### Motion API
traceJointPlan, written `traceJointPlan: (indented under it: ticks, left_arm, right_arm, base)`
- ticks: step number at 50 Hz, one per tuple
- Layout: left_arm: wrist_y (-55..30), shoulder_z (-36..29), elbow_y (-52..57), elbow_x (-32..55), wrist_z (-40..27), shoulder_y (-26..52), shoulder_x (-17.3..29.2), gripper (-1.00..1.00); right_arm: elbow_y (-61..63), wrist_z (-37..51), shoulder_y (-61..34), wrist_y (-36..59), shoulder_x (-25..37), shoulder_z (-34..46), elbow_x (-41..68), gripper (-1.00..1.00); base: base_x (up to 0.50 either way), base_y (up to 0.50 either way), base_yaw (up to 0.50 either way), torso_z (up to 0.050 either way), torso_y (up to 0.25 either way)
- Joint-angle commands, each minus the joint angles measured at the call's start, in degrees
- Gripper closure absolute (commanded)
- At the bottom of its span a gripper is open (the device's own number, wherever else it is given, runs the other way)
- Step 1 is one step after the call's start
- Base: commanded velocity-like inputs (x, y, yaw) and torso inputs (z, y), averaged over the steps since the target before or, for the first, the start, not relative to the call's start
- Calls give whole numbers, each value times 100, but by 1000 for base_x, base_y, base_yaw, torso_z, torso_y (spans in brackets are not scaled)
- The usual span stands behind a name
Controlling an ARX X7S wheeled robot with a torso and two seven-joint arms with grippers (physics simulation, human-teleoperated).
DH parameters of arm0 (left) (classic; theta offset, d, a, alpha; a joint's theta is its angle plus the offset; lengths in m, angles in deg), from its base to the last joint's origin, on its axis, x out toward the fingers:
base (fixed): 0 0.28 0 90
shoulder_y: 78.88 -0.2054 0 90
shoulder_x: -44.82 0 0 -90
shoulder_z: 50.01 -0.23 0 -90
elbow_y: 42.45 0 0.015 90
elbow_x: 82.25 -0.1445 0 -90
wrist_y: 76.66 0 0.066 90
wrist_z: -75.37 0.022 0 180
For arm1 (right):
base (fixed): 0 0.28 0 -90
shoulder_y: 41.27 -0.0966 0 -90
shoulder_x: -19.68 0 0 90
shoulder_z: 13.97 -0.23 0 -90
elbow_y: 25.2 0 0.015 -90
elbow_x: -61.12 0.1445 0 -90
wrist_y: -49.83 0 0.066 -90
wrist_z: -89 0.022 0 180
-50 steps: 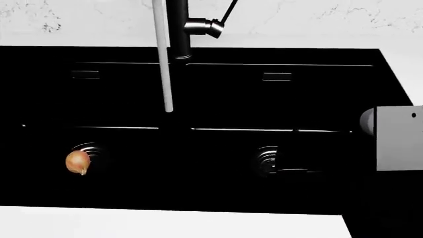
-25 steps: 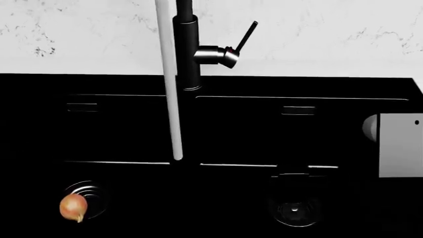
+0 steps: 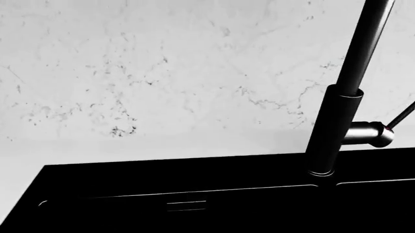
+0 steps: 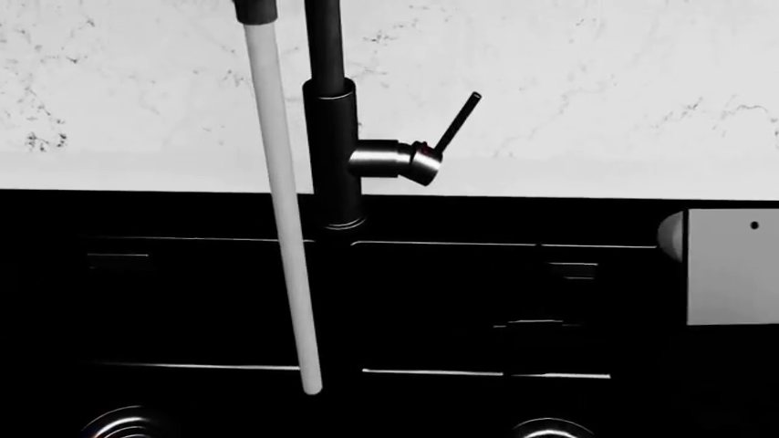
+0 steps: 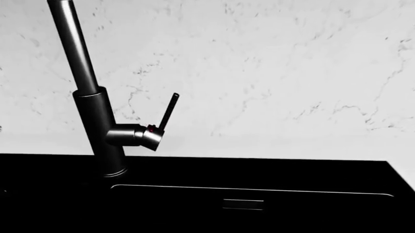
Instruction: Pick the broccolis and asparaguss from the sink and place them in one bowl. Place the onion in the other bowl. Then turn off the sink faucet.
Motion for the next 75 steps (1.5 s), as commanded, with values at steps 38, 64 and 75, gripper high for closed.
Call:
traceJointPlan:
  ticks: [38,64,75]
  left_arm:
    - [-1408,-2375,-4212,-1277,630,1279,-2595,-100]
    - [-791,-3434,-5913,-2464,1676,1157,-3236,-100]
    - [-146,-3858,-7147,-3110,2463,1467,-3642,-100]
  right_arm:
    - [-100,242,84,-2,6,-121,509,-100]
    - [-319,92,58,3,-40,113,457,-100]
    - [-310,18,172,-77,-43,114,432,-100]
  base:
    - [2,0,0,0,0]
    - [0,0,0,0,0]
    - [0,0,0,0,0]
